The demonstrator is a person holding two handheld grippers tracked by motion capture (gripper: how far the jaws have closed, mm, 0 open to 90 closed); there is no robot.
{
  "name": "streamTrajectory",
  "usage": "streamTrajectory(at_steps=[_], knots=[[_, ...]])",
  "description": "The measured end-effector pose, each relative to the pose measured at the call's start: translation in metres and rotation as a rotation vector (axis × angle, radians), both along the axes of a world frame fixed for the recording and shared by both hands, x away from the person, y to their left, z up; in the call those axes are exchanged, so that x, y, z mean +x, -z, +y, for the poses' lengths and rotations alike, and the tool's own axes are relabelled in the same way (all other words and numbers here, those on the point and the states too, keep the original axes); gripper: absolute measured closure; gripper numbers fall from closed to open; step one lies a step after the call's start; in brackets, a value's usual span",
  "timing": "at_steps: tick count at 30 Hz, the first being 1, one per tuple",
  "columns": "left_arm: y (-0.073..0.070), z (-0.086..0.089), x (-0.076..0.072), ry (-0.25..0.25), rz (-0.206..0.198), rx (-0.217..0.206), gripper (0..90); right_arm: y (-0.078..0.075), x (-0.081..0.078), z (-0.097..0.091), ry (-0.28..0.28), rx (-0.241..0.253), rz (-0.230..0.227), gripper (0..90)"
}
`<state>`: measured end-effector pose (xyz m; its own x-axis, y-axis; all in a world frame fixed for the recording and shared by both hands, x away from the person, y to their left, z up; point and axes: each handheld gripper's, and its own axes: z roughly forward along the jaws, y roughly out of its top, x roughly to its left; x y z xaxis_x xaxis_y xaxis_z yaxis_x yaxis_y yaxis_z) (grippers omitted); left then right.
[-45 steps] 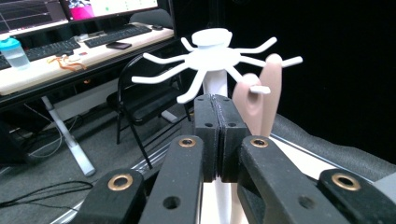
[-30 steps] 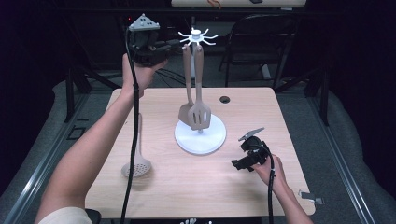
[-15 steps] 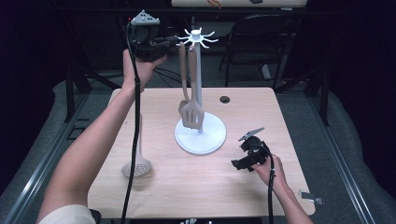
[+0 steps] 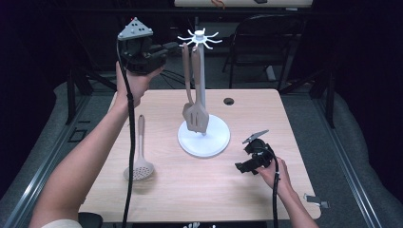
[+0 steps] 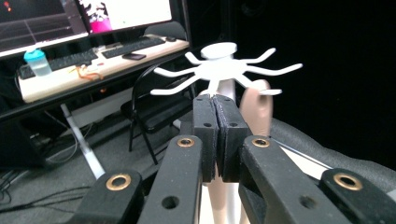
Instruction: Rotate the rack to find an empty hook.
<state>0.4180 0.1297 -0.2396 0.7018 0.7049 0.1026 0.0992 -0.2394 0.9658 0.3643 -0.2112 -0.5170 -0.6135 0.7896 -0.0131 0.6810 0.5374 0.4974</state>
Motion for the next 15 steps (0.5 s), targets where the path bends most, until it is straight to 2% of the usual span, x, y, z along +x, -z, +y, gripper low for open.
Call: streamTrajectory(at_steps=[2, 4, 7, 9, 10, 11, 15], knots=[[-0.001, -0.002, -0.001, 0.011, 0.000, 0.004, 88.3, 0.000, 0.000, 0.000, -0.004, 0.012, 0.004, 10.1], [-0.001, -0.005, 0.000, 0.022, 0.005, 0.026, 88.3, 0.001, 0.000, 0.000, -0.009, 0.009, 0.000, 10.1], [0.000, -0.009, 0.004, 0.015, 0.009, 0.039, 88.3, 0.001, 0.000, 0.000, -0.009, 0.017, 0.001, 10.1], [0.001, -0.010, 0.011, -0.007, 0.018, 0.046, 88.3, 0.000, 0.001, -0.001, -0.007, -0.019, -0.002, 10.1], [0.001, -0.010, 0.011, -0.007, 0.018, 0.046, 88.5, 0.000, 0.001, -0.001, -0.007, -0.019, -0.002, 10.1], [0.001, -0.009, 0.013, -0.010, 0.025, 0.042, 88.5, 0.002, 0.001, -0.001, -0.006, 0.008, 0.000, 10.1], [0.002, -0.008, 0.018, -0.025, 0.031, 0.037, 88.4, 0.002, 0.000, 0.000, -0.007, 0.022, 0.001, 10.1]])
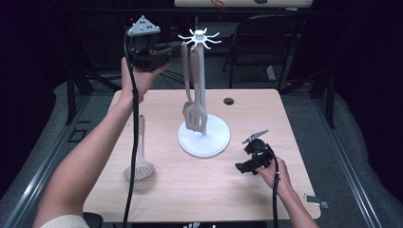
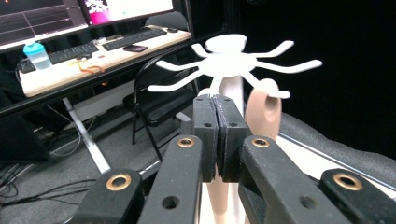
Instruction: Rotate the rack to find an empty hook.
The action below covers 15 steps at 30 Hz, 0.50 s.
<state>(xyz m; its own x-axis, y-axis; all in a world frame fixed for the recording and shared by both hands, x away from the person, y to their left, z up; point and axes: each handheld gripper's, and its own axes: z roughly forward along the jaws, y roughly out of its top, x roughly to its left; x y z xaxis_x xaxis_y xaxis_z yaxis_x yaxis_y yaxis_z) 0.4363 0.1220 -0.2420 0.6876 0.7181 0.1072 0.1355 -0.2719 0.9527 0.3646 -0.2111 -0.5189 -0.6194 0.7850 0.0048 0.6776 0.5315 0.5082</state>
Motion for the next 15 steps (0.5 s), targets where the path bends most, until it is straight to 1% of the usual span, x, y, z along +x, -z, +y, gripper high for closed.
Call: streamTrajectory(at_steps=[1, 2, 5, 6, 8, 10, 15], knots=[[0.000, 0.000, 0.001, -0.006, 0.002, 0.005, 88.5, 0.000, 0.000, 0.000, -0.001, -0.010, 0.001, 10.1], [0.000, 0.000, 0.002, -0.009, 0.005, 0.003, 88.5, 0.000, 0.000, 0.000, 0.000, -0.001, 0.001, 10.1], [0.000, 0.001, 0.005, -0.017, 0.010, 0.004, 88.5, 0.000, 0.000, 0.000, 0.000, -0.002, 0.001, 10.1], [0.000, 0.001, 0.006, -0.019, 0.011, 0.004, 88.4, -0.001, 0.000, 0.000, 0.000, -0.025, -0.002, 10.1], [-0.001, 0.000, 0.007, -0.022, 0.010, 0.011, 88.4, -0.001, 0.000, 0.000, -0.004, -0.025, 0.002, 10.1], [-0.001, 0.000, 0.008, -0.028, 0.007, 0.012, 88.5, 0.000, 0.000, 0.000, -0.001, -0.021, -0.005, 10.2], [-0.001, 0.000, 0.011, -0.036, 0.012, 0.019, 88.5, 0.000, 0.000, -0.001, -0.001, -0.020, -0.006, 10.2]])
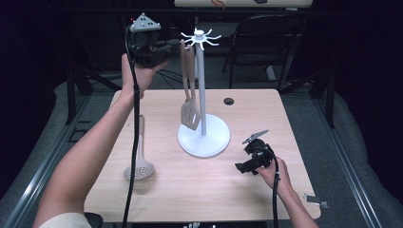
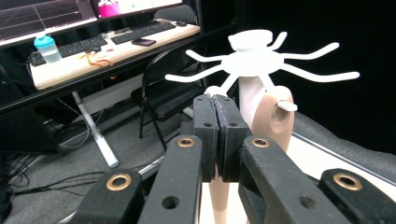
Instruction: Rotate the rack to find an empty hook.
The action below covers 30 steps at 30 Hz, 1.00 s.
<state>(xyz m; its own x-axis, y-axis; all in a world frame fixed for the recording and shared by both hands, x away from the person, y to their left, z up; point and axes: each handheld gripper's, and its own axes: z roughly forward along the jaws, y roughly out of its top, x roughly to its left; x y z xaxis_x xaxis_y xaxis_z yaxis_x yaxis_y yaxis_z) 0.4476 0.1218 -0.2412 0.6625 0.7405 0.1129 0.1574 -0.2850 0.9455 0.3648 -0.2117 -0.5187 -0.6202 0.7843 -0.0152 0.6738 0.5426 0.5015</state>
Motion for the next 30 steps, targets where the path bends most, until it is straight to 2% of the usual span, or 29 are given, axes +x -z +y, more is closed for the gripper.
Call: streamTrajectory(at_steps=[10, 30], knots=[[-0.001, -0.002, 0.007, -0.012, 0.005, 0.021, 88.9, 0.000, 0.000, 0.000, -0.001, -0.001, 0.000, 10.2], [-0.001, 0.000, 0.028, -0.021, 0.024, 0.011, 89.2, 0.001, 0.001, 0.000, -0.001, -0.011, 0.007, 10.2]])
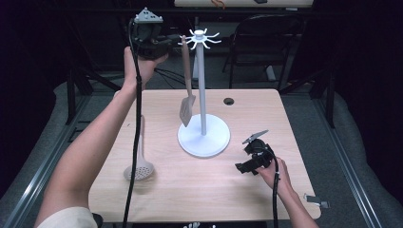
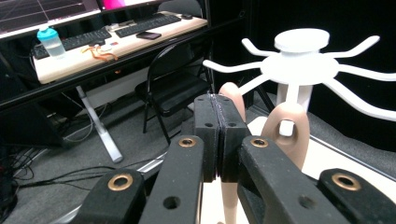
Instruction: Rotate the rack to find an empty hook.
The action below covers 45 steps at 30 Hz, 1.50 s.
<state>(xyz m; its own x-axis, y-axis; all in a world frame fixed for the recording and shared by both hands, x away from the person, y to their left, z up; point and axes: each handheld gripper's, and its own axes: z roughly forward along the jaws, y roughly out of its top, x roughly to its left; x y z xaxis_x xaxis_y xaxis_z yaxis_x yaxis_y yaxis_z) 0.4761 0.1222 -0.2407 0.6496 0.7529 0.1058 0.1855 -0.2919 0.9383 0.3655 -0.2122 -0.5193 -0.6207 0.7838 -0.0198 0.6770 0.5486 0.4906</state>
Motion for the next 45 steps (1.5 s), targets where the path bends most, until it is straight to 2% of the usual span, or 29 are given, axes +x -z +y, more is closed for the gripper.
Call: streamTrajectory(at_steps=[6, 12, 15, 19, 20, 22, 24, 27, 32, 34, 35, 37, 38, 39, 41, 42, 45], knots=[[0.000, 0.006, 0.000, -0.009, 0.001, -0.018, 88.1, 0.000, 0.000, 0.000, 0.002, 0.004, -0.003, 10.2], [-0.006, 0.015, -0.018, -0.017, -0.027, -0.041, 88.1, 0.000, 0.000, 0.000, 0.001, 0.003, -0.006, 10.2], [-0.007, 0.018, -0.030, 0.005, -0.039, -0.051, 88.1, 0.000, 0.000, 0.000, 0.002, -0.001, -0.006, 10.3], [-0.007, 0.015, -0.041, 0.053, -0.053, -0.042, 88.1, -0.001, 0.000, 0.001, 0.003, -0.007, -0.009, 10.3], [-0.007, 0.013, -0.042, 0.058, -0.051, -0.037, 88.0, -0.003, 0.000, 0.001, 0.004, -0.028, -0.007, 10.3], [-0.006, 0.009, -0.043, 0.050, -0.055, -0.011, 87.7, -0.003, 0.000, 0.001, 0.005, -0.031, -0.004, 10.3], [-0.005, 0.005, -0.041, 0.052, -0.049, -0.010, 87.7, -0.003, 0.000, 0.001, 0.007, -0.032, -0.004, 10.3], [-0.003, 0.002, -0.038, 0.048, -0.048, -0.003, 87.6, -0.001, 0.000, 0.000, 0.003, -0.008, 0.001, 10.3], [-0.002, 0.003, -0.035, 0.031, -0.045, -0.011, 87.3, 0.000, 0.000, 0.000, 0.002, -0.008, -0.004, 10.3], [-0.002, 0.003, -0.034, 0.029, -0.045, -0.013, 87.3, 0.000, 0.000, 0.001, 0.002, -0.010, -0.012, 10.3], [-0.002, 0.003, -0.034, 0.028, -0.045, -0.012, 87.3, -0.001, 0.000, 0.000, -0.003, -0.030, -0.009, 10.3], [-0.003, 0.003, -0.034, 0.029, -0.043, -0.012, 87.3, -0.002, 0.000, 0.001, -0.004, -0.031, -0.009, 10.3], [-0.003, 0.003, -0.034, 0.030, -0.044, -0.014, 87.2, 0.000, 0.000, 0.001, 0.000, -0.014, -0.008, 10.3], [-0.003, 0.004, -0.034, 0.031, -0.045, -0.020, 87.0, -0.002, 0.000, 0.001, -0.003, -0.032, -0.008, 10.2], [-0.003, 0.005, -0.036, 0.033, -0.041, -0.029, 86.3, -0.002, 0.000, 0.001, 0.003, -0.028, -0.003, 10.3], [-0.002, 0.006, -0.037, 0.034, -0.039, -0.029, 84.5, -0.001, 0.000, 0.001, 0.003, -0.010, -0.001, 10.3], [0.000, 0.009, -0.041, 0.031, -0.038, -0.038, 78.7, 0.000, 0.000, 0.000, 0.002, -0.005, 0.000, 10.2]])
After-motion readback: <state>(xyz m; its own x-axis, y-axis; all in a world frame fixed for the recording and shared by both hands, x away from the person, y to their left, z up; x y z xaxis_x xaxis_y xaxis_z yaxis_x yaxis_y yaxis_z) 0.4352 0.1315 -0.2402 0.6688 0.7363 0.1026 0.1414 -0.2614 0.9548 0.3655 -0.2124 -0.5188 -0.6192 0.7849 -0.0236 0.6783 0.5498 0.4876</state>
